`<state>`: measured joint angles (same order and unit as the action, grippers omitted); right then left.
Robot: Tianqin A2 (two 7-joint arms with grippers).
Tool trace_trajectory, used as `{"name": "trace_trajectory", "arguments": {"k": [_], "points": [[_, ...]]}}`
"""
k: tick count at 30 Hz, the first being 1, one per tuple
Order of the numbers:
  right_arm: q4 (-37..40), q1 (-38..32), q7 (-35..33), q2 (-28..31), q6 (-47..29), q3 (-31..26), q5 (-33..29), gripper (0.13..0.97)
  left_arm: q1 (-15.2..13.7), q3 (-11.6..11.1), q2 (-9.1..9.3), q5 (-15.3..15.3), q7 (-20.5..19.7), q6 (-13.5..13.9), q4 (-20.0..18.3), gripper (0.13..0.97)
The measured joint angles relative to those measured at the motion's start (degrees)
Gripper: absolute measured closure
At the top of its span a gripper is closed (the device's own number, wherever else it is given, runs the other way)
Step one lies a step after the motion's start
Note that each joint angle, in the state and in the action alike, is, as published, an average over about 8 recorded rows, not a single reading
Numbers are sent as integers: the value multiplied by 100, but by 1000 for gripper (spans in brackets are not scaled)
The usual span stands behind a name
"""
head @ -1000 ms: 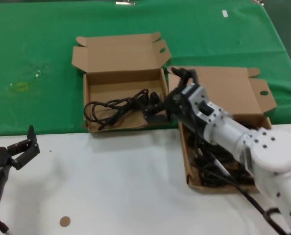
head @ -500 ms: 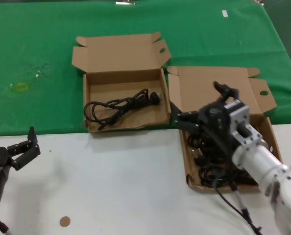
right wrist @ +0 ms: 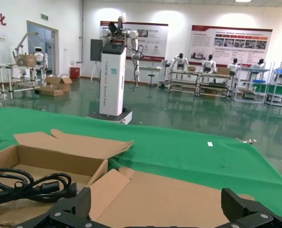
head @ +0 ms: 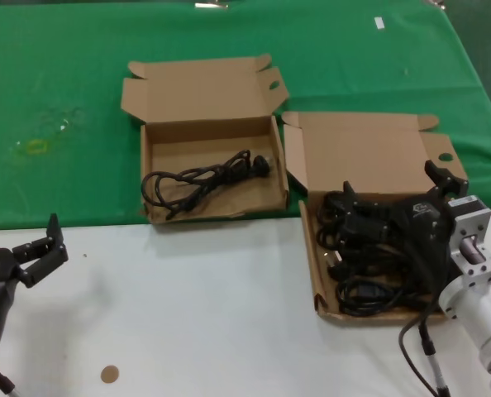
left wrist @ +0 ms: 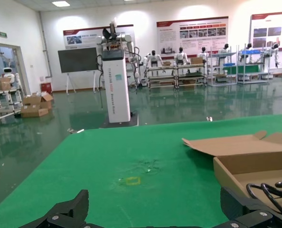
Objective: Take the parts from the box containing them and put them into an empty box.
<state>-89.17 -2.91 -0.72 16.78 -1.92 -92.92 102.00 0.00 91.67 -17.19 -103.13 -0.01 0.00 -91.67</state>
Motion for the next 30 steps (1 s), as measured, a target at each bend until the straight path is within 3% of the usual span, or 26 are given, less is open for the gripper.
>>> {"name": "trace_trajectory", "arguments": {"k": [30], "points": [[-25,29,7,4,19,12,11,129,0,0,0,0,0,0,0,132]]}}
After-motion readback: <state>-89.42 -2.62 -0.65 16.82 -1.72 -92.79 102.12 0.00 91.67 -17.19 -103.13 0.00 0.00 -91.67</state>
